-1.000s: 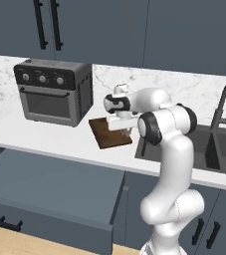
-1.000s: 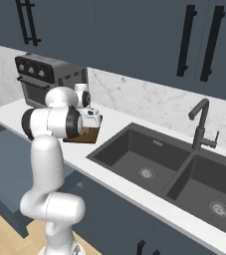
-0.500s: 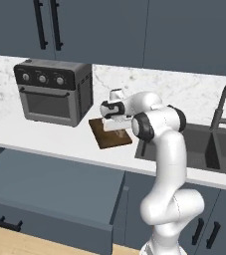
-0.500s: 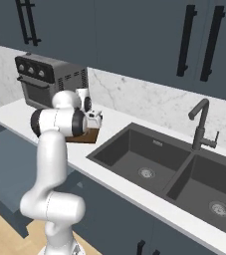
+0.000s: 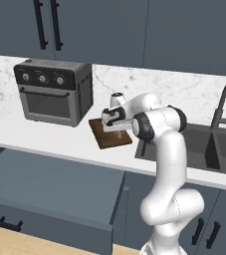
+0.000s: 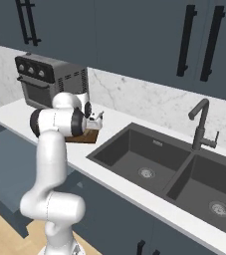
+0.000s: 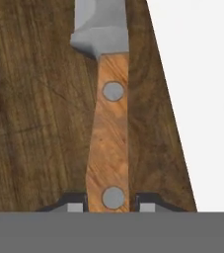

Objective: Pick up the knife from the drawer and place it on the cutting board. Then place the meat from the plate to the cutting board.

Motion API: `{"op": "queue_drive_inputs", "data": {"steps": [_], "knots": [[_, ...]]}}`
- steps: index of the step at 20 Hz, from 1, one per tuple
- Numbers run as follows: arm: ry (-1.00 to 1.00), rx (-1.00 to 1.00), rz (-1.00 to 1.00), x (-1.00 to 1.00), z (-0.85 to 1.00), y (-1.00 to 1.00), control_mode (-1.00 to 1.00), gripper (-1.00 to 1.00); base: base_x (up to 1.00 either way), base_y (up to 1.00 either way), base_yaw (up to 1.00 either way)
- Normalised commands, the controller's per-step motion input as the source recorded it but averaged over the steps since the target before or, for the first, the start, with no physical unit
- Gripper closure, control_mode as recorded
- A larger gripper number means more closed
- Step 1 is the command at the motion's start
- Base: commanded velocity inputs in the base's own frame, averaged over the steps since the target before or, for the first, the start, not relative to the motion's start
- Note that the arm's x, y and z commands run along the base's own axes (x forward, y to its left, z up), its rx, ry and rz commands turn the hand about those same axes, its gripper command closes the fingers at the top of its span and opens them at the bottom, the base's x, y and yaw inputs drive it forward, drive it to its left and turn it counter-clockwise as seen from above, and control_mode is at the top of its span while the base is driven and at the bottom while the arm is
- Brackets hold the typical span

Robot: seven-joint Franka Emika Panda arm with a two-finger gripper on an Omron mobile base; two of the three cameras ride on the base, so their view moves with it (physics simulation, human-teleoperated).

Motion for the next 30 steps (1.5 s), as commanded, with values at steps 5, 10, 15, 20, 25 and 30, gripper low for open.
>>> {"op": "queue_drive_inputs", "data": {"steps": [5, 10, 15, 20, 25, 30], "knots": [[-0.13, 0.03, -0.04, -0.01, 0.09, -0.28, -1.0, -1.0, 0.0, 0.0, 0.0], [-0.18, 0.02, 0.0, -0.76, 0.85, -0.24, -1.0, -1.0, 0.0, 0.0, 0.0], [-0.11, 0.0, 0.0, -1.0, 0.99, -0.02, -1.0, -1.0, 0.0, 0.0, 0.0], [0.0, 0.0, 0.0, -1.0, 0.95, 0.0, -1.0, -1.0, 0.0, 0.0, 0.0], [0.06, 0.0, 0.0, -1.0, 0.95, 0.0, -1.0, -1.0, 0.0, 0.0, 0.0], [0.11, 0.0, 0.0, -1.0, 0.67, 0.0, -1.0, -1.0, 0.0, 0.0, 0.0]]}}
